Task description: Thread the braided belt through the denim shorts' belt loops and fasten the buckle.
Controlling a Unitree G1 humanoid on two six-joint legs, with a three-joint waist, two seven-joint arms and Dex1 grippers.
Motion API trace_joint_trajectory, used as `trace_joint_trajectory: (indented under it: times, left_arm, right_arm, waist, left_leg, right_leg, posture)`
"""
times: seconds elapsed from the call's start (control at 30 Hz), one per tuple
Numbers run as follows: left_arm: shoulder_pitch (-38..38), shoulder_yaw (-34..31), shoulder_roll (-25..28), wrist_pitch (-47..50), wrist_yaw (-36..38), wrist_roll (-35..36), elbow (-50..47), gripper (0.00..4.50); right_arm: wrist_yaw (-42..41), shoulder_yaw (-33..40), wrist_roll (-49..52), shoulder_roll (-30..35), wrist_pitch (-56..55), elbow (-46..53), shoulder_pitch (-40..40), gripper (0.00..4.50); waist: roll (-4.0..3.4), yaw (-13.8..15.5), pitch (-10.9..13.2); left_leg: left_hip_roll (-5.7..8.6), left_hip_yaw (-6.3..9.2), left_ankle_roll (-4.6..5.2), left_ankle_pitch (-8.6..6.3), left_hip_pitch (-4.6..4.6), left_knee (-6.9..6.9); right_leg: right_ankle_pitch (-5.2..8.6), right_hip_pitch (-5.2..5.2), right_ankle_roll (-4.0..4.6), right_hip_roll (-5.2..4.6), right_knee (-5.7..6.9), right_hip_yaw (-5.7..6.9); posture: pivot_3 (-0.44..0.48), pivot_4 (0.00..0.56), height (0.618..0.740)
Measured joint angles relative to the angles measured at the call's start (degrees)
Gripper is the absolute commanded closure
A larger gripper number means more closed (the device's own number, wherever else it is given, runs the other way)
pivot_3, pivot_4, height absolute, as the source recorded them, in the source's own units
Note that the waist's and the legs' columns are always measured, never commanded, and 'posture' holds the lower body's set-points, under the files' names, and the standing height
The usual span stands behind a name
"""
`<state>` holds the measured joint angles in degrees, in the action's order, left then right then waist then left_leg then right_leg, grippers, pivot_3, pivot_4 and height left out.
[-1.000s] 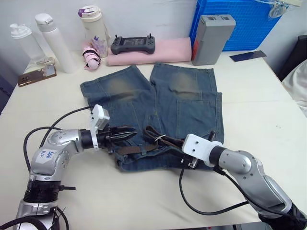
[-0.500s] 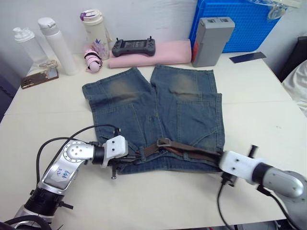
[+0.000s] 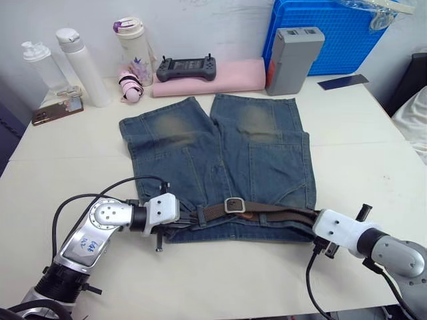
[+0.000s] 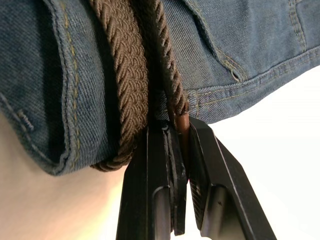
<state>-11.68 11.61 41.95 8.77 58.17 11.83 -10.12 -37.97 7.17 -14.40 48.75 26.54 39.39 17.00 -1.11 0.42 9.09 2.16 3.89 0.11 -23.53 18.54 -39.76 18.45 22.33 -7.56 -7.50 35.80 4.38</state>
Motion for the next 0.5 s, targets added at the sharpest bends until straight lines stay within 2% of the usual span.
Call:
trace_joint_trajectory:
  times: [0.07, 0.2, 0.3, 0.4, 0.5]
  left_arm:
    - [0.19, -0.21, 0.23, -0.13, -0.02, 0.00, -0.02, 4.50]
    - [0.32, -1.07, 0.27, 0.16, 0.04, 0.03, 0.03, 4.50]
    - [0.01, -1.20, 0.27, 0.53, 0.22, 0.06, 0.08, 4.50]
    - [-0.43, -1.19, 0.22, 0.54, 0.45, 0.09, 0.74, 4.50]
    - [-1.04, -1.13, -0.05, 0.54, 0.76, 0.11, 1.52, 4.50]
  right_arm:
    - [0.46, -0.17, -0.37, -1.09, 2.57, 0.16, -1.03, 3.12]
    - [0.31, 0.79, 0.54, -2.85, 7.18, 1.54, -2.76, 1.15]
    - [-1.05, 3.55, 2.68, -3.01, 7.93, 3.71, -2.59, 0.03]
    - [-3.55, 6.49, 7.81, -4.58, 4.86, 7.89, -2.07, 0.03]
    - [-5.86, 6.28, 13.57, -6.72, 2.42, 12.08, -0.66, 0.03]
  waist:
    - [0.00, -0.01, 0.00]
    - [-0.01, -0.32, -0.01]
    - [-0.02, -0.36, -0.01]
    - [-0.01, -0.41, -0.01]
    - [-0.01, -0.42, 0.00]
  left_leg:
    - [-0.01, 0.00, 0.00, 0.00, 0.00, 0.02]
    - [-0.02, 0.01, -0.01, 0.00, -0.10, 0.10]
    - [-0.04, 0.01, -0.01, 0.00, -0.12, 0.13]
    - [-0.05, 0.03, -0.01, 0.00, -0.16, 0.16]
    - [-0.06, 0.04, -0.02, 0.00, -0.19, 0.17]
  right_leg:
    - [0.00, 0.00, 0.00, 0.01, -0.01, 0.00]
    - [0.00, 0.02, -0.01, 0.05, -0.03, -0.07]
    - [0.00, 0.04, 0.00, 0.07, -0.03, -0.11]
    - [0.00, 0.04, -0.01, 0.09, -0.04, -0.13]
    - [0.00, 0.02, -0.01, 0.08, -0.05, -0.15]
  posture:
    - [0.000, 0.150, 0.740]
    - [0.000, 0.150, 0.740]
    - [0.000, 0.150, 0.740]
    - [0.000, 0.150, 0.740]
    - [0.000, 0.150, 0.740]
